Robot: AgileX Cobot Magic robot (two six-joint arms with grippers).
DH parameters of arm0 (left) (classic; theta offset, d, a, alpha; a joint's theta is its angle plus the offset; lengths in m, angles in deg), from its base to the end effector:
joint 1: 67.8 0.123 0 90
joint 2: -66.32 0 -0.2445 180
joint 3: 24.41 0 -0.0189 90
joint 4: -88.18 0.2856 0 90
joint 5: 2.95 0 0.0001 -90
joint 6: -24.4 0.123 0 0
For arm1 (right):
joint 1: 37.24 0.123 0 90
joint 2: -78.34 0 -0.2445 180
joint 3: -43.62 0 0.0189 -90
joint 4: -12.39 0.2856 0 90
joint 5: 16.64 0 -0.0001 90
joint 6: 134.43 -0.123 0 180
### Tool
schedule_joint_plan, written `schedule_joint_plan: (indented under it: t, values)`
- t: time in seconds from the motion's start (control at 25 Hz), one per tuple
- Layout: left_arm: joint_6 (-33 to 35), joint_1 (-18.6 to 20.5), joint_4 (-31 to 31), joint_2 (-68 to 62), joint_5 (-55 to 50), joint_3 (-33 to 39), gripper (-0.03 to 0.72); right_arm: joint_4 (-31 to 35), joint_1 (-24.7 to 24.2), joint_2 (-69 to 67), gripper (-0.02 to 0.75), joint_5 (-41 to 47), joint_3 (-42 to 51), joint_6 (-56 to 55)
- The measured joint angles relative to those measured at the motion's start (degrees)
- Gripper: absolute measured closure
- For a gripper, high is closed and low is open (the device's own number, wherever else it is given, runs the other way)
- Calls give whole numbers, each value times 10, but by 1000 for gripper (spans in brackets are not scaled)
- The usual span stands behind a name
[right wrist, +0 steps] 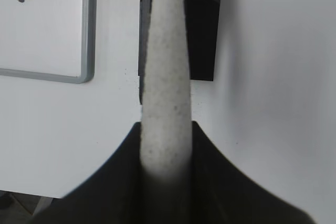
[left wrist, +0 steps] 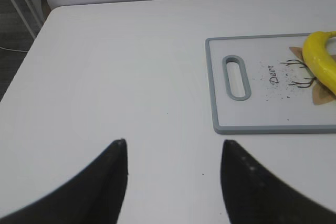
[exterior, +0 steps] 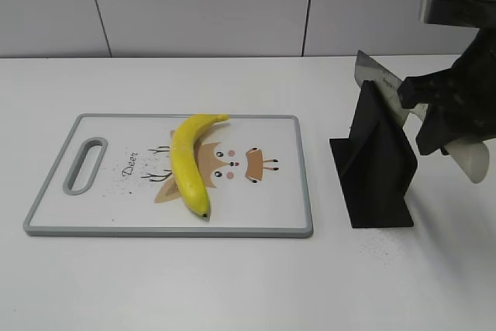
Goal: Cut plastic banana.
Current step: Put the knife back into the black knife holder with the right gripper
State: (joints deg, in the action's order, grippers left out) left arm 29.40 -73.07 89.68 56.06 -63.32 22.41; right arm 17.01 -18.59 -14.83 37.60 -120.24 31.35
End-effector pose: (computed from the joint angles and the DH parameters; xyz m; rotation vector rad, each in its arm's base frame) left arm 0.0978 -0.0062 0.2809 0.1826 2.0416 0.0284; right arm 0.3046 0.1113 0.1728 -0.0570 2.8782 0.2175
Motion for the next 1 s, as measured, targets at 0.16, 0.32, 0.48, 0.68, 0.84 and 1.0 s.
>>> schedule_joint_plan:
  t: [0.16,0.32,0.48,0.68,0.84,1.0]
  values:
    - [0,-15,1,0,0,0,153,1,0,-12,556,-1,0,0]
    - [0,-25,1,0,0,0,153,7,0,-30,556,-2,0,-1]
    - [0,-25,1,0,0,0,153,22,1,-50,556,-2,0,-3]
    - [0,-25,1,0,1,0,153,26,1,-59,557,0,0,0]
    - [0,-25,1,0,1,0,153,31,1,-59,421,1,0,18]
    - [0,-25,1,0,1,0,153,32,1,-59,186,1,0,29]
